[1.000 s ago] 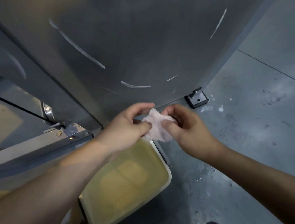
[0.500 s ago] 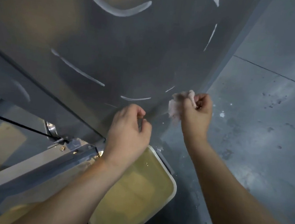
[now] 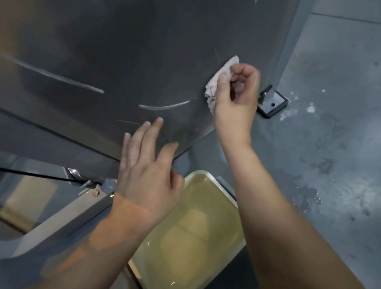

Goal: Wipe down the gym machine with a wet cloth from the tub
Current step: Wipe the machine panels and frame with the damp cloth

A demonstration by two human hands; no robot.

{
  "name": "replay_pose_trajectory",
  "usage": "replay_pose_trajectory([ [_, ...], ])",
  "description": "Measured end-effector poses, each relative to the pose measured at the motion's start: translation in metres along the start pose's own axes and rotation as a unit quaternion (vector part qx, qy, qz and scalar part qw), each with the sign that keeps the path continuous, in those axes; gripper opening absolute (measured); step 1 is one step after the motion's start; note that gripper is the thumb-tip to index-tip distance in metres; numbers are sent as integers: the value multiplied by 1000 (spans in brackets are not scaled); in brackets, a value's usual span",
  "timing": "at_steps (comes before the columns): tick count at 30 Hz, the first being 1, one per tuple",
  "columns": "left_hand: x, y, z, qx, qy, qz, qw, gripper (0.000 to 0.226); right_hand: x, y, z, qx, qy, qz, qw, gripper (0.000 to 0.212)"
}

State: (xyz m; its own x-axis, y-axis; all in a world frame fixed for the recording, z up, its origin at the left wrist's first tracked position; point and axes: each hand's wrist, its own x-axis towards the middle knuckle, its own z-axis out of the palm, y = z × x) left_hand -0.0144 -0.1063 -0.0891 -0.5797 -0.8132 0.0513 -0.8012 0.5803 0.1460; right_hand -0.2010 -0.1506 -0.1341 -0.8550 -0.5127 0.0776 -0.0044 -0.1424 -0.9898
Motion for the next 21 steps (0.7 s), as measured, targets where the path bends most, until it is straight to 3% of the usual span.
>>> replay_pose_trajectory([
  [4,1,2,2,24,-10,-7,1000,57,-9,8,4,-72,18,45,996,14],
  [9,5,2,3,42,-8,-10,999,62,-5,-1,13,-26,4,-20,999,18],
  [13,2,4,0,51,-18,-10,999,63,-8,3,9,-77,18,25,997,16],
  [17,1,-2,0,63,-25,-8,998,63,-8,-6,18,-93,-14,-89,992,25],
  [21,-3,-1,-2,68,-35,-8,997,62,-3,15,11,-154,58,-6,986,23],
])
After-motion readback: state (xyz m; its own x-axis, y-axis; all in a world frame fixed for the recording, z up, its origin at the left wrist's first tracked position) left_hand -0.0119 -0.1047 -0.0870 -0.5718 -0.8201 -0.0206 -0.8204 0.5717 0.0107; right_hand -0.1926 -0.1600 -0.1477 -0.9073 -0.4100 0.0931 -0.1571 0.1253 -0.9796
